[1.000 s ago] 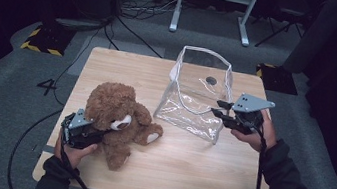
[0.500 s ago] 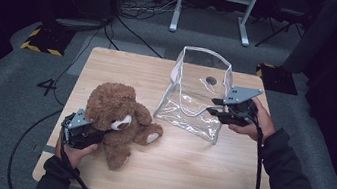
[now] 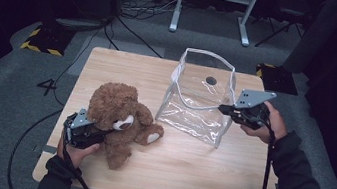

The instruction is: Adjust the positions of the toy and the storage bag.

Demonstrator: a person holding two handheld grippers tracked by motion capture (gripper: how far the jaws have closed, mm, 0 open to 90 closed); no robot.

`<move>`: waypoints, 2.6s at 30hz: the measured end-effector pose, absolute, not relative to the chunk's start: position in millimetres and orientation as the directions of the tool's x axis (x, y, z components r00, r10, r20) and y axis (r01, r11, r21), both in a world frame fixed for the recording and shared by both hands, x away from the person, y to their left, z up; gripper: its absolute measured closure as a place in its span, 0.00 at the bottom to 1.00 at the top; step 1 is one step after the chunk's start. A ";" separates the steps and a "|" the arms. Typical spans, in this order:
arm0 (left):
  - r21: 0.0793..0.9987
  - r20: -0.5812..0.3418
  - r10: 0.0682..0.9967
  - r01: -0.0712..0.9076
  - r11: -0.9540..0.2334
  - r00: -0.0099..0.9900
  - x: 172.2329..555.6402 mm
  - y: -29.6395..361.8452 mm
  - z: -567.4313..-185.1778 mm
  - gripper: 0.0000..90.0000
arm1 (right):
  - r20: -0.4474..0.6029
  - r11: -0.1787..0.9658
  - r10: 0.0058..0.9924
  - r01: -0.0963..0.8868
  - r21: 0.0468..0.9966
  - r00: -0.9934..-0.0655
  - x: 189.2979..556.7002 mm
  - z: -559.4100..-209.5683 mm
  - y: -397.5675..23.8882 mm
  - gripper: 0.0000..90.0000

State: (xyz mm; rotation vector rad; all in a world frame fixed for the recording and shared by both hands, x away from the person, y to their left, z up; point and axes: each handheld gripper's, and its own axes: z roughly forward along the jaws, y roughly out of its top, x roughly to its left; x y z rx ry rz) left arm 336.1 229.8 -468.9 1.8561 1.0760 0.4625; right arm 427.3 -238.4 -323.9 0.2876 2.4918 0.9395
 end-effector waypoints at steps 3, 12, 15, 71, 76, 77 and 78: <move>0.855 -0.124 0.829 0.483 -0.190 0.546 336.4 229.9 -469.6 0.65 | -0.354 0.746 0.342 0.022 0.666 -0.870 421.5 -323.3 -245.2 0.98; 0.856 -0.129 0.836 0.486 -0.178 0.533 337.0 227.5 -469.5 0.65 | -0.376 0.736 0.296 -0.041 0.675 -0.878 384.1 -326.0 -280.4 0.98; 0.855 -0.119 0.836 0.484 -0.188 0.536 336.4 227.1 -469.1 0.65 | -0.386 0.738 0.289 -0.053 0.673 -0.876 375.8 -327.0 -285.2 0.98; 0.859 -0.085 0.827 0.461 -0.222 0.556 335.5 225.2 -469.2 0.63 | -0.108 0.531 0.695 0.407 0.743 -0.710 453.7 -347.9 -252.3 0.97; 0.860 -0.075 0.828 0.456 -0.228 0.556 335.8 225.5 -468.7 0.61 | -0.143 0.561 0.669 0.368 0.742 -0.730 464.5 -347.3 -247.3 0.97; 0.860 -0.072 0.829 0.455 -0.229 0.554 335.4 225.1 -468.3 0.60 | -0.148 0.561 0.667 0.362 0.745 -0.730 466.5 -347.0 -247.8 0.97; 0.861 -0.071 0.828 0.453 -0.230 0.556 335.1 224.6 -467.7 0.59 | -0.148 0.556 0.669 0.358 0.750 -0.728 468.5 -346.9 -248.7 0.97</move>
